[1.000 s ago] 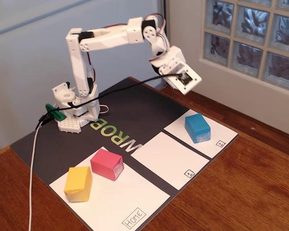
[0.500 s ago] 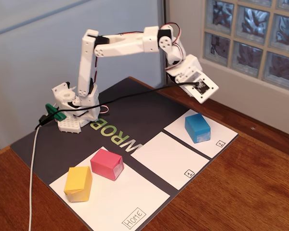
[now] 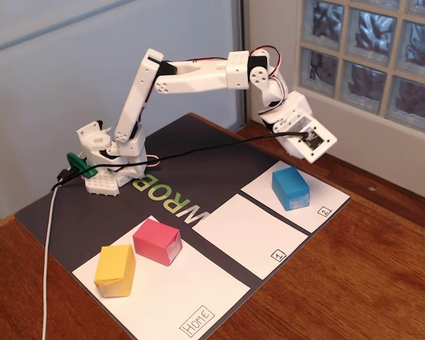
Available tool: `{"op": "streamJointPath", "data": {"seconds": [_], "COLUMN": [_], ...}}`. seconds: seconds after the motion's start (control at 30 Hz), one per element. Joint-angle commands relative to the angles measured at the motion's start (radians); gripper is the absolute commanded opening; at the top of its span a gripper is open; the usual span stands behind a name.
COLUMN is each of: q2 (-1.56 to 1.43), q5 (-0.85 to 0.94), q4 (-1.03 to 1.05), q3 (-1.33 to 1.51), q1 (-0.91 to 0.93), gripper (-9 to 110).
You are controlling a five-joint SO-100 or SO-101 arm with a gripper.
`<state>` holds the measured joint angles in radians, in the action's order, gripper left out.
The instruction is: Move box blue to home
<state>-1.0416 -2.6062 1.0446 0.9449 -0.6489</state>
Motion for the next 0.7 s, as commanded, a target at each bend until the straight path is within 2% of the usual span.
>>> {"op": "streamJointPath", "data": {"seconds": [0.0, 0.67], "q2": [-0.014, -0.020], "q5": [-0.275, -0.166], "q4": [-0.002, 0.055], "q3": [-0.054, 0.009], "q1": [0.003, 0.048], "gripper": [8, 31]}}
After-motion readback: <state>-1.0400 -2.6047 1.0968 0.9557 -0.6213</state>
